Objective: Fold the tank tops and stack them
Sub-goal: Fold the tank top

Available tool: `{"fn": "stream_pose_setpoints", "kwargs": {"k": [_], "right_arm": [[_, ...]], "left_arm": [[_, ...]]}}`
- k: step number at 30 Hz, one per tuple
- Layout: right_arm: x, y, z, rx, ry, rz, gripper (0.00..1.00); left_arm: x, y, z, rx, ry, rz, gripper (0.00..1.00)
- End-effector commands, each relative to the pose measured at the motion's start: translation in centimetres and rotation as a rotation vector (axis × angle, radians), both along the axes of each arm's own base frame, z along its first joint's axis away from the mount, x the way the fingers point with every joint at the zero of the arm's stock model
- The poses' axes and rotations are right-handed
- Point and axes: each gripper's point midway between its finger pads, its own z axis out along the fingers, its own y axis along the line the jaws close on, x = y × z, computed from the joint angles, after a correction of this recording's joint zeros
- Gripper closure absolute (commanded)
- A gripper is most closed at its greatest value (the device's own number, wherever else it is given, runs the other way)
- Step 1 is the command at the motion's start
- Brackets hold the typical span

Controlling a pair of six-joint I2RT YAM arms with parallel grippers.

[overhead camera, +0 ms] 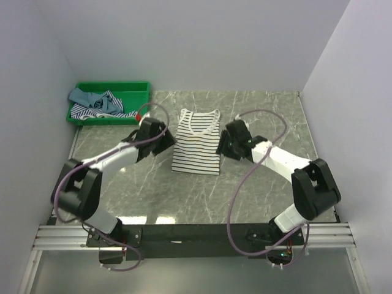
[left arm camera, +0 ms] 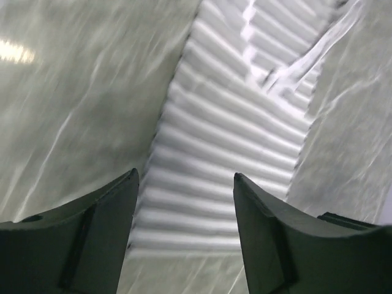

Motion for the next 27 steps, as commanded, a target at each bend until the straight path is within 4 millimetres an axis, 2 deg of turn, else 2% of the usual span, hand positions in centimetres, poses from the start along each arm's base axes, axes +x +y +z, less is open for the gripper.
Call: {"fn": "stream_pose_setpoints", "kwargs": {"k": [1, 2, 3, 6, 9, 13, 18, 22, 27], "right_arm": [[-2.9, 0.3, -1.3, 0.05, 0.012, -0.002, 0.38], [-3.4, 0.3, -1.1, 0.066, 0.006, -0.007, 0.38], [-4.1, 0.1, -1.8, 0.069, 0.023, -0.019, 0.39], [-4.8, -0.1, -1.9, 0.094, 0.018, -0.034, 0.39], [-5.6, 0.7, -1.8, 0.158, 0.034, -0.024, 0.4], [-6.5, 1.5, -2.6, 0.205, 0.064, -0.023, 0.44], [-7.5, 1.5, -4.0, 0.238, 0.104, -0.059, 0.48], [-7.7, 1.4, -4.8, 0.242, 0.113, -0.079, 0.48], [-7.9, 1.5, -5.9, 0.254, 0.138, -0.103, 0.48]], "left_arm": [[-5.4, 1.2, -3.0, -0.003, 0.095, 0.0, 0.29], [-6.1, 0.6, -3.0, -0.046, 0.092, -0.02, 0.25], [-7.8, 1.0, -4.6, -0.052, 0.133, -0.027, 0.24], [-9.1, 0.5, -4.0, -0.124, 0.114, -0.048, 0.24], [-10.3, 0.3, -4.8, -0.148, 0.137, -0.06, 0.25], [-10.2, -0.5, -4.7, -0.2, 0.117, -0.072, 0.26], [-10.4, -0.8, -5.7, -0.229, 0.155, -0.053, 0.3], [-10.9, -0.2, -7.6, -0.2, 0.217, 0.0, 0.4], [-11.1, 0.7, -8.8, -0.164, 0.234, 0.049, 0.46]]}}
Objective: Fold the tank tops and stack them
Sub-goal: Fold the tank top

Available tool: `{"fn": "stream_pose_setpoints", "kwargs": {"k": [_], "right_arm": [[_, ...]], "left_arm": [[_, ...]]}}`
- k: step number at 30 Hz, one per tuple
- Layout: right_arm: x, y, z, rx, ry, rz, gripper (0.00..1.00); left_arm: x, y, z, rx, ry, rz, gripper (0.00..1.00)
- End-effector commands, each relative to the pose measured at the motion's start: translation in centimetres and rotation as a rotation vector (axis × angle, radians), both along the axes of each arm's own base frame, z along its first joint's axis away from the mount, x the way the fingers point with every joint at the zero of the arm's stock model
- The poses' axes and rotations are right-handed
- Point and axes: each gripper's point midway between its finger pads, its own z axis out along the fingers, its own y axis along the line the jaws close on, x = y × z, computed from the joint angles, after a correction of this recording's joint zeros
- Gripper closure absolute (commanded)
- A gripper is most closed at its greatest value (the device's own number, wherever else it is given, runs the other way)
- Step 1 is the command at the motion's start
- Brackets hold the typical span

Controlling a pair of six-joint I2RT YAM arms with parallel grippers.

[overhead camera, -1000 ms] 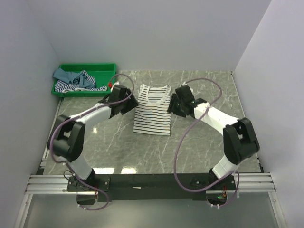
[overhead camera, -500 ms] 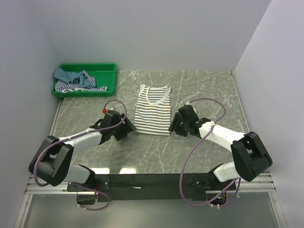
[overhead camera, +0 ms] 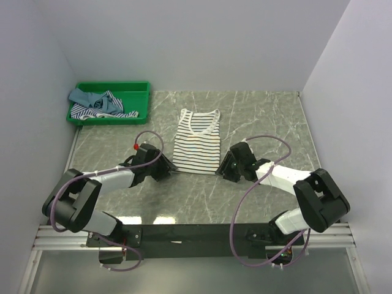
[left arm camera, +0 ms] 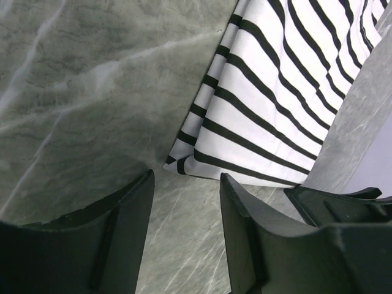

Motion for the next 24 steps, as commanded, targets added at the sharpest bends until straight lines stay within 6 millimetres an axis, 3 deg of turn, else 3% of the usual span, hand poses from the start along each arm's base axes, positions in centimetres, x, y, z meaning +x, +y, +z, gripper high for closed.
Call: {"fn": "stream_pose_setpoints", "kwargs": {"k": [1, 9, 15, 17, 18, 19, 21, 24], "right_arm": [[0.7, 0.7, -0.2, 0.037, -0.017, -0.027, 0.48], [1.2, 0.3, -1.2, 0.008, -0.01, -0.065, 0.57], [1.6, 0.1, -1.4, -0.024, -0.029, -0.052, 0.73], [1.8, 0.0, -1.0, -0.029, -0.045, -0.044, 0.79], [1.6, -0.1, -1.0, -0.043, -0.044, -0.03, 0.85], [1.5, 0.0, -0.8, -0.045, -0.046, -0.019, 0.89], [1.0, -0.1, -0.6, -0.062, -0.045, 0.006, 0.97], [-0.4, -0.4, -0.4, -0.084, -0.048, 0.032, 1.0]], "left_arm": [[-0.8, 1.2, -2.3, 0.062, 0.056, 0.043, 0.47], [-0.4, 1.0, -3.9, 0.107, 0.075, 0.035, 0.53], [-0.7, 1.0, -4.0, 0.123, 0.074, 0.02, 0.71], [-1.0, 0.9, -3.9, 0.135, 0.07, 0.006, 0.84], [-1.1, 0.9, -3.6, 0.136, 0.065, -0.006, 0.95], [-1.2, 0.8, -3.4, 0.137, 0.062, -0.014, 0.99], [-1.8, 0.5, -2.9, 0.144, 0.055, -0.04, 0.99], [-3.5, 0.2, -2.1, 0.166, 0.054, -0.077, 1.0]]}}
